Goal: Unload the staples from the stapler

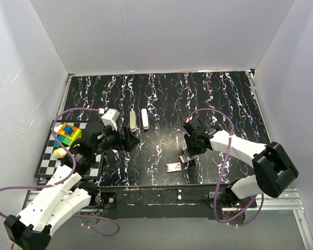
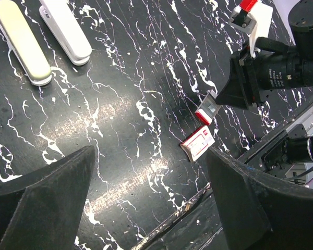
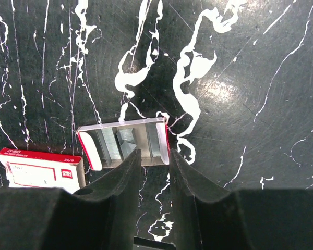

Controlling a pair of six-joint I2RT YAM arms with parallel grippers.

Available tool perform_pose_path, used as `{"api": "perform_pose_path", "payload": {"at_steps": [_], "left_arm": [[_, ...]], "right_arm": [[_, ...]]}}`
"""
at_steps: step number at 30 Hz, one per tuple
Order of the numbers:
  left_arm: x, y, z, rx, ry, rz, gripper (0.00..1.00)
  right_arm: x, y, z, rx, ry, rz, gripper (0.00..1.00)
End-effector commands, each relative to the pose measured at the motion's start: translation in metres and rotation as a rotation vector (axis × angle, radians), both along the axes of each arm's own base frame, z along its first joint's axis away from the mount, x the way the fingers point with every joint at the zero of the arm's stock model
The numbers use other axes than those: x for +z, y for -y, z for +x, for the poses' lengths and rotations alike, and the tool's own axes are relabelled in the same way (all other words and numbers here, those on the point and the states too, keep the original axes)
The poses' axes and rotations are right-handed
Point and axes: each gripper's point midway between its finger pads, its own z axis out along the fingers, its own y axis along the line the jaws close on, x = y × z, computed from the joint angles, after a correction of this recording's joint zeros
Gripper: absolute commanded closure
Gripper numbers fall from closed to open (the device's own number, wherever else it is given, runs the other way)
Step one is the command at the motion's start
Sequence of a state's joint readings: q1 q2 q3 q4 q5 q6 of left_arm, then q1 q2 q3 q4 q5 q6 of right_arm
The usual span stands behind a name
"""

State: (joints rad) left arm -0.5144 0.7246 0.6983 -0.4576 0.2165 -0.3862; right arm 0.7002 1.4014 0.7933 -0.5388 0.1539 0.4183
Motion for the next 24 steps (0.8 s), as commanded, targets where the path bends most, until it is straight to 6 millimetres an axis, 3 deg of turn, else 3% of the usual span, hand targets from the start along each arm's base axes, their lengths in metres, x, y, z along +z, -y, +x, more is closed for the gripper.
{"api": "perform_pose_path", "payload": {"at_steps": [1,24], "left_arm": [[0.005,-0.002,0.002,0.013,0.032,-0.001,0.12],[0.004,-0.005,0.002,0.022,0.035,0.009,0.10]], "right_arm": [[0.009,-0.013,0.014,0.001,0.032,0.038,0.63],[-0.001,-0.009,0.016,-0.011,0.021,-0.001,0.64]]}}
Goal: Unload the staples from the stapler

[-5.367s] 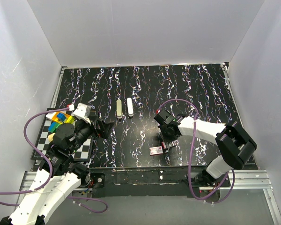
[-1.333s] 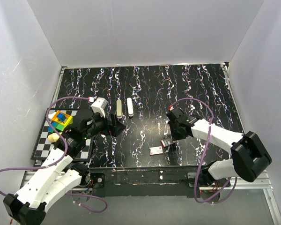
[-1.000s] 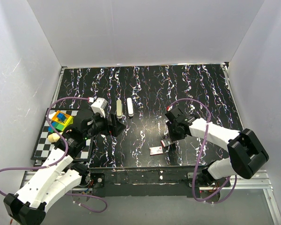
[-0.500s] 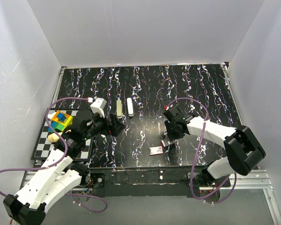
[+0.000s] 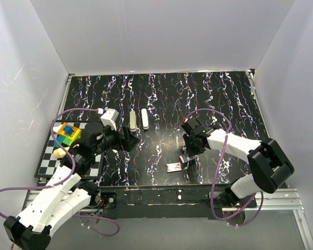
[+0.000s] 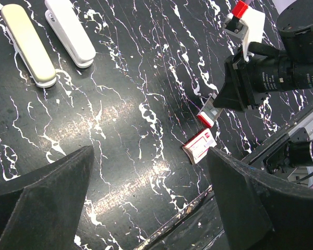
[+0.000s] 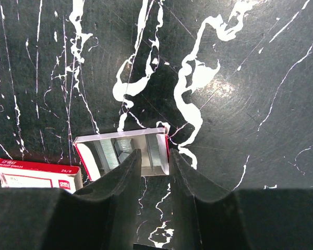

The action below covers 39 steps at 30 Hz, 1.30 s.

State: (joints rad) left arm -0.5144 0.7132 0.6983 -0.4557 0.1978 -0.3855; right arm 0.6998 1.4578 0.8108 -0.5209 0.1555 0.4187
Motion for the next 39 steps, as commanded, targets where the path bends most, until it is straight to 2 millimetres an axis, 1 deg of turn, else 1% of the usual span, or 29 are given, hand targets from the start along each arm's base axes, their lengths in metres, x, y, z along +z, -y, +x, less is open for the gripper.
{"api": "perform_pose_path", "payload": {"at_steps": [1,7,21,27,30,35,37,39], "left_arm": [[0.0009,-0.0018,0.0007,0.005,0.019,0.008,0.10],[0.0005,-0.0010,0.0007,0.002,0.016,0.009,0.10],[-0.0011,-0.0014,0.0019,0.007,0.011,0.013,0.10],[-0.0020,-0.0011,0.0025,0.007,0.007,0.015,0.10],[-0.0020,-0.0011,0.0025,0.006,0.008,0.016,0.10],[-0.0021,-0.0007,0.0027,0.005,0.006,0.017,0.10],[-0.0021,-0.0007,0.0027,0.005,0.006,0.017,0.10],[-0.0025,-0.0007,0.0028,0.005,0.005,0.017,0.10]], "right_arm": [[0.0065,-0.0052,0.0112,-0.010,0.034,0.013,0.65],[0.0057,-0.0045,0.0115,-0.013,0.035,0.009,0.68],[-0.0005,-0.0032,0.0111,-0.017,0.028,-0.001,0.69],[-0.0014,-0.0026,0.0112,-0.016,0.027,-0.007,0.76],[-0.0013,-0.0020,0.0117,-0.019,0.030,-0.009,0.77],[-0.0002,-0.0013,0.0124,-0.024,0.035,-0.011,0.83],[0.0005,-0.0003,0.0125,-0.025,0.038,-0.015,0.83],[0.0026,-0.0006,0.0129,-0.025,0.041,-0.013,0.80]]}}
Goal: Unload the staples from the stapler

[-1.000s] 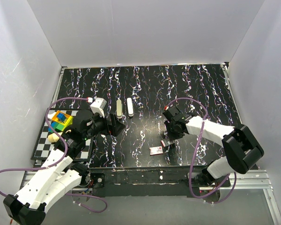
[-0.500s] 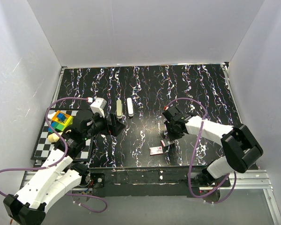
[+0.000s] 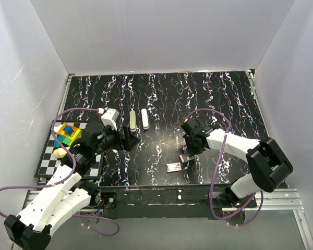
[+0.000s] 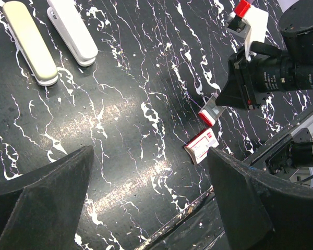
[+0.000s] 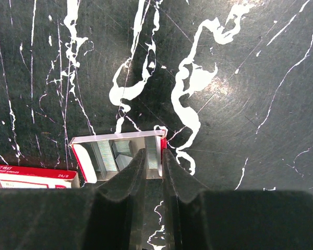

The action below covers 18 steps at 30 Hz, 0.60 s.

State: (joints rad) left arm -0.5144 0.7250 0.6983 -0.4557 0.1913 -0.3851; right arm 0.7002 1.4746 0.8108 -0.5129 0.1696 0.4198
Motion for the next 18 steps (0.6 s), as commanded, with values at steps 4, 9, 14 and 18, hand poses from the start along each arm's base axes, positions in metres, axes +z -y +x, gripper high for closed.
{"api": "perform_pose_path", "payload": {"at_steps": [4,9,14,18], "left_arm": [[0.000,0.000,0.001,-0.001,0.011,0.010,0.10],[0.001,0.000,0.001,-0.003,0.013,0.010,0.10],[0.000,0.000,0.001,-0.004,0.014,0.011,0.10],[0.001,0.000,0.001,-0.004,0.017,0.010,0.10]], "right_arm": [[0.011,-0.003,0.012,-0.021,0.048,0.009,0.76],[0.018,-0.003,0.013,-0.023,0.057,0.018,0.71],[0.026,-0.004,0.014,-0.024,0.072,0.031,0.68],[0.034,-0.002,0.014,-0.029,0.092,0.031,0.66]]}}
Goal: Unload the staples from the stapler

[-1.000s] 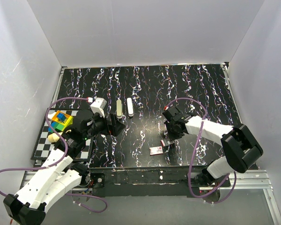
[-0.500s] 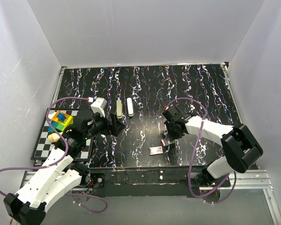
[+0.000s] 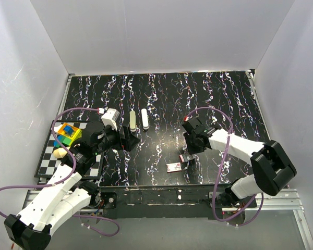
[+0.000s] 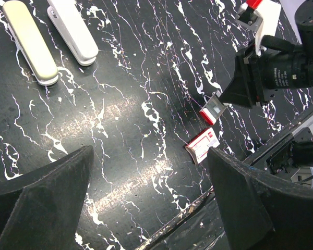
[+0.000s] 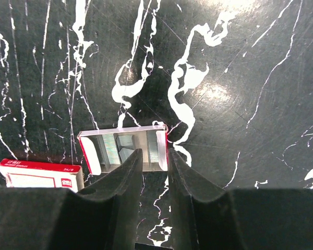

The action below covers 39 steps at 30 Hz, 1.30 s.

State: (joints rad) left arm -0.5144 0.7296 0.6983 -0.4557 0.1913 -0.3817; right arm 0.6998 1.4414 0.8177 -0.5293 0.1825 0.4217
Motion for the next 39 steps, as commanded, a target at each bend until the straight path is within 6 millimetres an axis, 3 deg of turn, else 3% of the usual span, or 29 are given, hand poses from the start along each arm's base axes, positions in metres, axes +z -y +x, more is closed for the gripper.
{"api": "perform_pose_path", "payload": {"at_steps": [1,19,39], "left_arm": [[0.003,-0.001,0.000,-0.002,0.020,0.004,0.10],[0.003,-0.001,0.001,0.000,0.022,0.007,0.09],[0.002,-0.001,0.002,0.003,0.017,0.009,0.09]], "right_arm": [[0.026,-0.002,0.012,-0.025,0.071,0.024,0.66],[0.011,0.005,0.014,-0.045,0.048,0.005,0.74],[-0.006,0.001,0.010,-0.034,0.000,0.012,0.76]]}}
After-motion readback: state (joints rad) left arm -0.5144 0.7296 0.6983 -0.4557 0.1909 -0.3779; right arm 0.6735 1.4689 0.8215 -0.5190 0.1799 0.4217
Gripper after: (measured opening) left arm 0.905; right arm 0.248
